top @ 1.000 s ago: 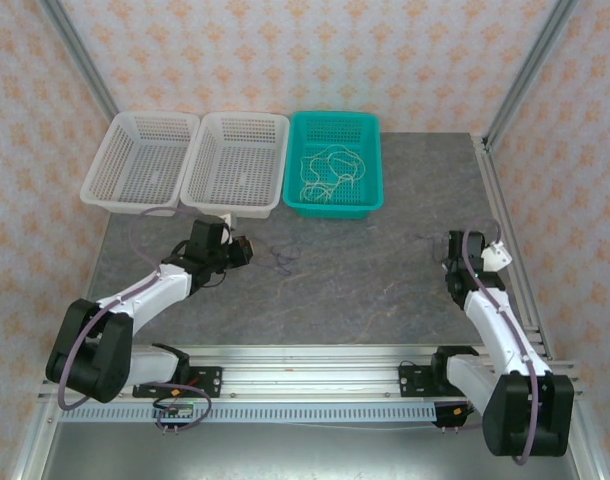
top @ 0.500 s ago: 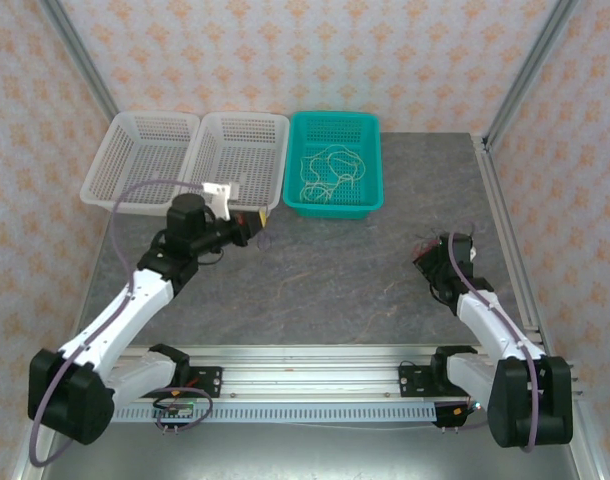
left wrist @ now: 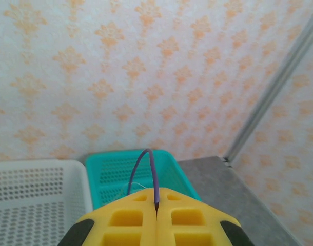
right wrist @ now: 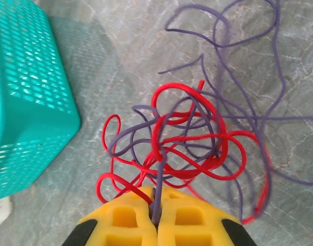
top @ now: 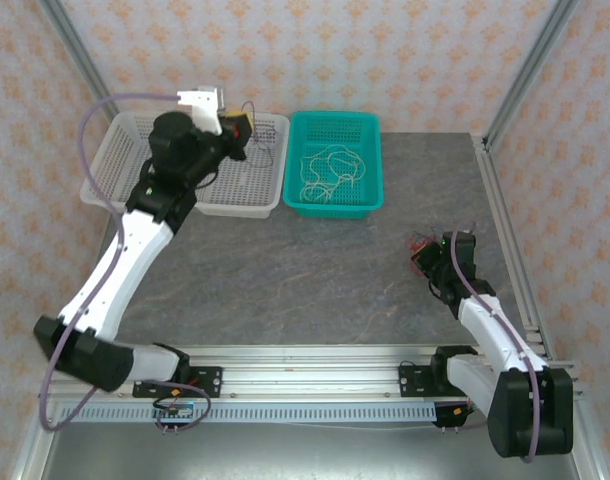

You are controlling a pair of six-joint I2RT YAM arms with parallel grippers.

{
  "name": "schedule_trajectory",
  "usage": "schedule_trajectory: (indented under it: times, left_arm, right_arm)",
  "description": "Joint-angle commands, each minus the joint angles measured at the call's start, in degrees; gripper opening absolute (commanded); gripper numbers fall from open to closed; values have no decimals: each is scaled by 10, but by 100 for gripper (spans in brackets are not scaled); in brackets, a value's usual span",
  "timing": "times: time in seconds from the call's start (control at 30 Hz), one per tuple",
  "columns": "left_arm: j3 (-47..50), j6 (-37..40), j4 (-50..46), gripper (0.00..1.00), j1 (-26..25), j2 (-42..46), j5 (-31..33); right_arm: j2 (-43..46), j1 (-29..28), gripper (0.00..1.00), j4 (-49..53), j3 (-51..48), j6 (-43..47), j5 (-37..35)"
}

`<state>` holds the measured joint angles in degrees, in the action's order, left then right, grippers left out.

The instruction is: Untangle the cables

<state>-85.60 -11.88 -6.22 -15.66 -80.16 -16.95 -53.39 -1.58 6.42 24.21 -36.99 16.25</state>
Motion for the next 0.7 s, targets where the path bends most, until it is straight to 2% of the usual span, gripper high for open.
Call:
schedule_trajectory:
  times: [0.0,0.27,0.37,0.4,0.47,0.53,0.57,0.67]
  left_arm:
    - [-52,31,-41,0,18,-72,48]
    - [-153,-45,-42,0,76,-254,-13]
    - [-196,-49,-74,0,87,-312,-18]
    - [-208,-50,-84,4,90,-324,-21]
    - [-212,-63,-85,30,95,-336,-26]
    - [-195,-82,-56,47,99,-329,-40]
    - [-184,-91,-40,52,99,-321,-46]
    - [-152,-127,8,59,99,-296,-76]
  right_arm:
    - [30,-4,0,11,-14,2,9]
    - [57,-3,0,30,-14,16,27]
    - [51,-4,0,22,-13,27,63]
    - [50,-4,0,19,-13,33,78]
    - [43,-4,0,11,-10,46,115]
    - [39,-5,0,-1,-10,54,149]
    - [37,-5,0,-6,-9,59,166]
    - [35,-8,0,4,5,74,194]
